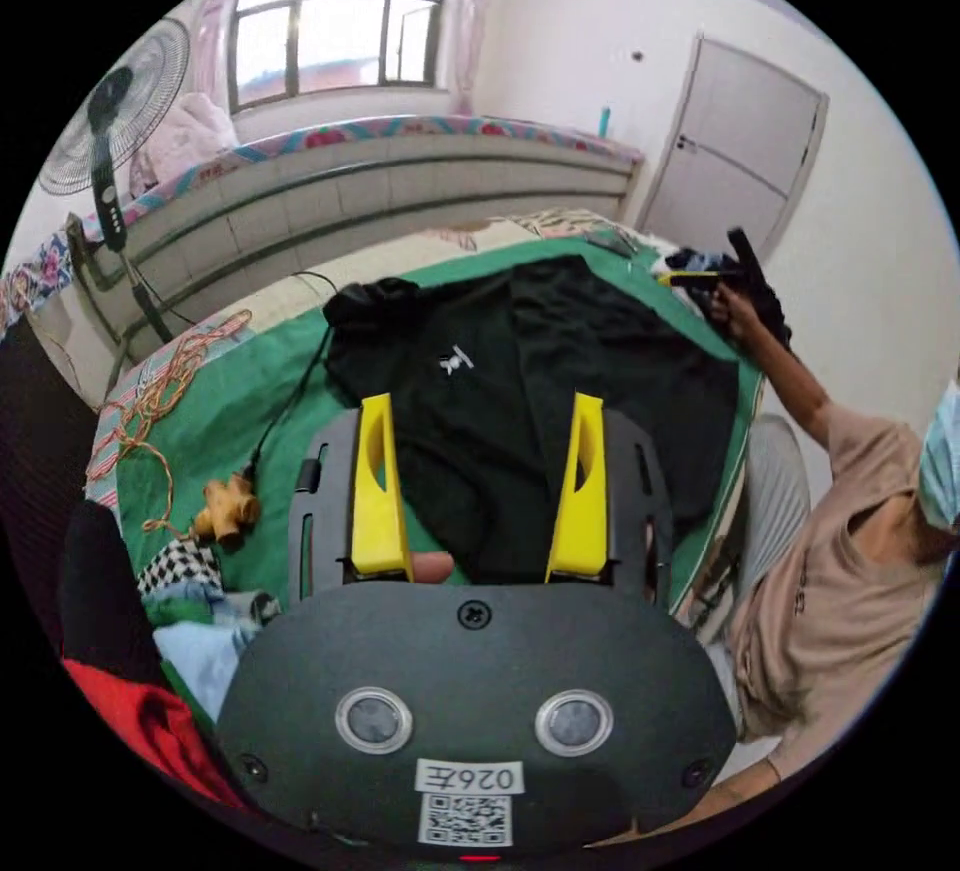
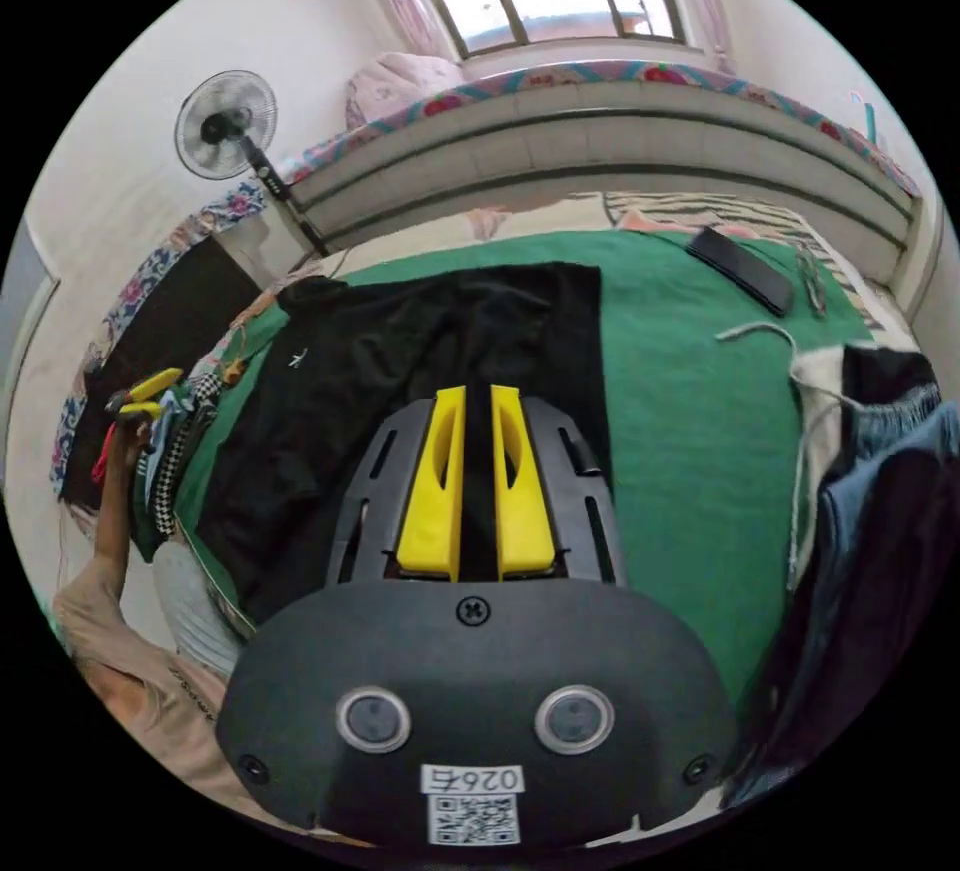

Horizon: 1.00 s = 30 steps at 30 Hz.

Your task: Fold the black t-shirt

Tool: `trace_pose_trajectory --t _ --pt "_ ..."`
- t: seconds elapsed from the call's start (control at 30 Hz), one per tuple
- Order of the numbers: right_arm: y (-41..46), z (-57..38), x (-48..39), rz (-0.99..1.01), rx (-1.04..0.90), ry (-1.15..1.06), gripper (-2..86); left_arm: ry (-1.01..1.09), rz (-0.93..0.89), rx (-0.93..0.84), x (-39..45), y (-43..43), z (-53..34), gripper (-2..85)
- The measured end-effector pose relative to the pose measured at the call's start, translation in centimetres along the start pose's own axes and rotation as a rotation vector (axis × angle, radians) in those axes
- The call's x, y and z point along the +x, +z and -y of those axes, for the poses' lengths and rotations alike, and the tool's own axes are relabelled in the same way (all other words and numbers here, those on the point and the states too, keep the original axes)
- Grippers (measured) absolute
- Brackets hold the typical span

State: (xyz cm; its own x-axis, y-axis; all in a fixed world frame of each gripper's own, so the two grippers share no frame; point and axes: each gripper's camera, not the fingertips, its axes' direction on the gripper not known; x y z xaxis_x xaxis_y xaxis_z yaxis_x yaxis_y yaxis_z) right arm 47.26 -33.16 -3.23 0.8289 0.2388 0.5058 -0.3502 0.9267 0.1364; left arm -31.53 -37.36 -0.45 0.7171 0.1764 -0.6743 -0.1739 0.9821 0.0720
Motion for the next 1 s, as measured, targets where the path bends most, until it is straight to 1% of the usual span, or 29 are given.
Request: trace_pose_trajectory --t 0.1,0.2,0.33,0.4,0.43,0.47,0.5,0.53,0.57,0.6,0.63,0.7,0.77,0.83,0.87,0.93,0.97,1.0 --pt "5.2 7.0 -4.3 0.087 -0.028 -0.089 2.1 -0.083 -0.007 -0.009 -5.9 3.0 5.4 24.1" --pt "11.0 13.8 -7.7 0.084 -0.057 -0.134 3.7 -0.173 0.027 -0.045 -11.1 6.2 9.7 26.1" --pt "18.9 21.4 -10.5 0.147 -0.073 -0.088 7.3 -0.286 -0.008 -0.075 -16.1 9.9 12.5 26.6" --pt "22.5 23.8 -10.9 0.193 -0.092 -0.032 10.4 -0.352 -0.084 -0.137 -18.8 12.6 13.3 23.7" --pt "25.1 24.9 -11.1 0.211 -0.130 0.007 13.2 -0.353 -0.112 -0.155 -19.1 13.1 13.4 19.6" --pt "26.4 25.3 -11.1 0.221 -0.161 0.022 13.6 -0.336 -0.136 -0.185 -19.4 13.9 13.4 11.5" --pt "29.1 25.8 -11.5 0.291 -0.254 0.019 14.3 -0.276 -0.135 -0.172 -19.1 13.8 13.2 7.1" --pt "31.2 26.0 -12.3 0.392 -0.353 -0.030 9.2 -0.236 -0.124 -0.157 -18.9 13.6 13.1 4.9" --pt "31.6 25.9 -12.7 0.418 -0.363 -0.051 6.6 -0.131 -0.111 -0.165 -18.1 12.9 12.7 4.3" --pt "31.3 25.6 -13.4 0.420 -0.322 -0.103 5.0 -0.007 -0.119 -0.178 -17.0 12.0 12.0 3.9" --pt "30.6 25.3 -13.9 0.464 -0.306 -0.162 3.9 0.036 -0.120 -0.178 -16.6 11.4 11.5 3.7" --pt "29.4 25.0 -14.1 0.543 -0.279 -0.199 3.9 0.148 -0.155 -0.129 -15.6 8.7 9.5 3.4" --pt "28.6 25.1 -13.8 0.578 -0.247 -0.168 5.9 0.169 -0.200 -0.102 -15.5 7.1 8.7 3.5" --pt "28.8 25.8 -13.4 0.679 -0.235 -0.092 9.3 0.212 -0.249 -0.080 -15.1 5.8 8.5 3.7" --pt "29.1 26.0 -13.5 0.688 -0.238 -0.080 9.9 0.244 -0.258 -0.074 -14.6 5.3 8.5 4.1" --pt "31.3 26.5 -14.6 0.612 -0.348 -0.069 11.7 0.294 -0.235 -0.115 -13.9 5.2 8.6 5.3" --pt "32.2 26.4 -15.1 0.596 -0.401 -0.075 12.1 0.306 -0.193 -0.166 -13.9 5.5 8.8 7.2" --pt "33.9 26.1 -16.1 0.592 -0.513 -0.096 12.2 0.271 -0.134 -0.213 -14.7 5.8 9.2 10.1"
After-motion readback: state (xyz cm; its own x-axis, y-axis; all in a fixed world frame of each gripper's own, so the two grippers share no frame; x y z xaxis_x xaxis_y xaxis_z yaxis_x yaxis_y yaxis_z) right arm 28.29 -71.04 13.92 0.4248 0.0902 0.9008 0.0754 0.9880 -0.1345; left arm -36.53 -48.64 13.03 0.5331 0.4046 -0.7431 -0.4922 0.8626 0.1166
